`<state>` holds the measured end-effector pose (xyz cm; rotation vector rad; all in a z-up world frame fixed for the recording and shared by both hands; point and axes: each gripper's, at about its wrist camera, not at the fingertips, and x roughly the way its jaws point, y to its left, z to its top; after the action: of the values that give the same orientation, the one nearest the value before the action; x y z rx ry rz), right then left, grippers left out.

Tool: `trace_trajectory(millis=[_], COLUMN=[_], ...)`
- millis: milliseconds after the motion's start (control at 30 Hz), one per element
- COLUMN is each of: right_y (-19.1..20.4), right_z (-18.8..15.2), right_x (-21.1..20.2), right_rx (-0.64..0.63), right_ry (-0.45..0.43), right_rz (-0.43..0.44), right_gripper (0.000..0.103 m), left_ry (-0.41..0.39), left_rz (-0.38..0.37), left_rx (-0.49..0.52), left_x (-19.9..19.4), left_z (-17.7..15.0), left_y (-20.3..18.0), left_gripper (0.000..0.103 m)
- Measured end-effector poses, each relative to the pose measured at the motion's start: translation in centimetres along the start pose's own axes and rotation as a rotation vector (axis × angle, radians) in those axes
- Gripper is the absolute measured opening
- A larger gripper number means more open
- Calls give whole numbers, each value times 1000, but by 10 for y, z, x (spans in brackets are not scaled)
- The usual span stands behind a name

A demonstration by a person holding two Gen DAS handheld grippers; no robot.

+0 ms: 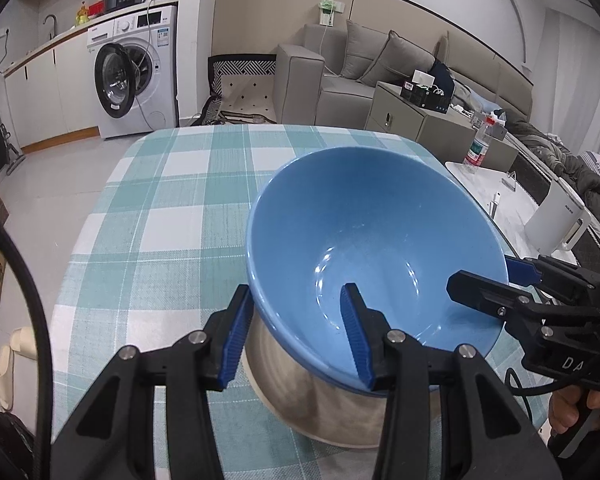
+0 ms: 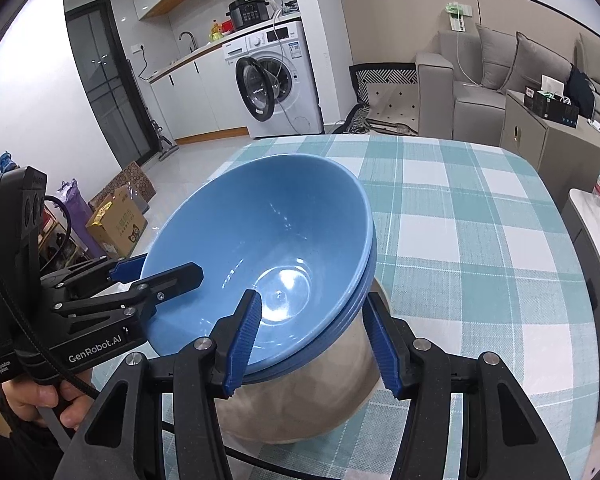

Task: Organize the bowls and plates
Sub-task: 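Carry the stacked blue bowls with the right tool over the cream plate stack, then lower the stacked bowls onto the cream plates and open the right tool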

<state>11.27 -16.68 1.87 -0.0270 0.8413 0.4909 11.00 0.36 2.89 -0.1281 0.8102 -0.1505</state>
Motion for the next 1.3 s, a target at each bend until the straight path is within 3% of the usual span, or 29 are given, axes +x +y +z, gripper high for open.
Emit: trace_trajectory(millis=[667,933,1133,1300], right_y=[-2,-3,-4,-11], right_z=[8,6,4,1], right_x=[7,5,-3,-7], right_rx=[27,6,-25,-28], right_ry=[15,-5,-25,-41], right_rz=[9,14,15,16], right_gripper=[55,58,77,89], left_ry=[-9,-4,-22,-60], left_rz=[2,-19,-29,-40], left_rx=[-12,-7,6,11], left_x=[12,10,0,-11], left_z=[6,6,5,3], left_y=[4,4,4,6], left_gripper=[45,55,66,84])
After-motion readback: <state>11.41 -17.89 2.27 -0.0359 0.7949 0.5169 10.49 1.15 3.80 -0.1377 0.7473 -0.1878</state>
